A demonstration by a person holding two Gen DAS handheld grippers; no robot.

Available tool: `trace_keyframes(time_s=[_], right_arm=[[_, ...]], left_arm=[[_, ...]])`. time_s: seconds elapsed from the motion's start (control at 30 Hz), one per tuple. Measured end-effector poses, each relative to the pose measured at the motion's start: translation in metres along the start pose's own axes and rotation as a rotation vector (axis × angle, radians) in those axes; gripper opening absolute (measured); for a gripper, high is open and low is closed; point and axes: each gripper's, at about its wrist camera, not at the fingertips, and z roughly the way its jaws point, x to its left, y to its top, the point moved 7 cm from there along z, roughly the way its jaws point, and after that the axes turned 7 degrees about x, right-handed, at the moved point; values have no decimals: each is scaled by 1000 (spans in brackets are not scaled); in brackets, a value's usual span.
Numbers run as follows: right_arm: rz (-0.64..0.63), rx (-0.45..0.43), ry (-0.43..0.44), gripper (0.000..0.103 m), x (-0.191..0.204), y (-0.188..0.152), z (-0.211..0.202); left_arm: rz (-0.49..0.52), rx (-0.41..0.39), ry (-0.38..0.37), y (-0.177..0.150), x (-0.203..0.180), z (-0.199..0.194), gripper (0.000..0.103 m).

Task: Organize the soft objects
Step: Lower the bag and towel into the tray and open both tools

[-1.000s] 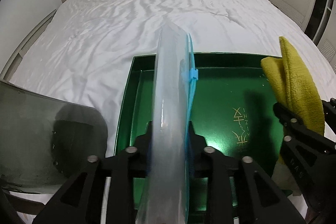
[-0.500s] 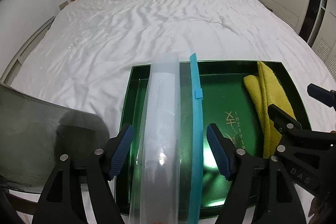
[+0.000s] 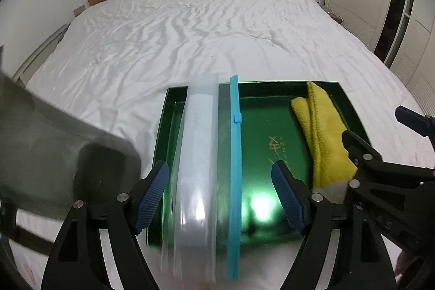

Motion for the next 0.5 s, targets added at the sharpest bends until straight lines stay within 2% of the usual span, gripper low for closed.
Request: trace_keyframes(time_s=[0.23, 0.3, 0.37, 0.5], right_arm=[[48, -28, -24, 88, 2, -22, -45], [59, -34, -19, 89, 6, -30, -59], [76, -43, -6, 92, 15, -41, -81], [87, -50, 16, 93, 38, -57, -119]], left_arm=[[-59, -51, -46, -27, 9, -62, 73], [-71, -69, -63, -36, 14, -84, 80], [-80, -79, -81, -49, 24, -105, 83], [-63, -91, -129, -75, 49, -143, 83]])
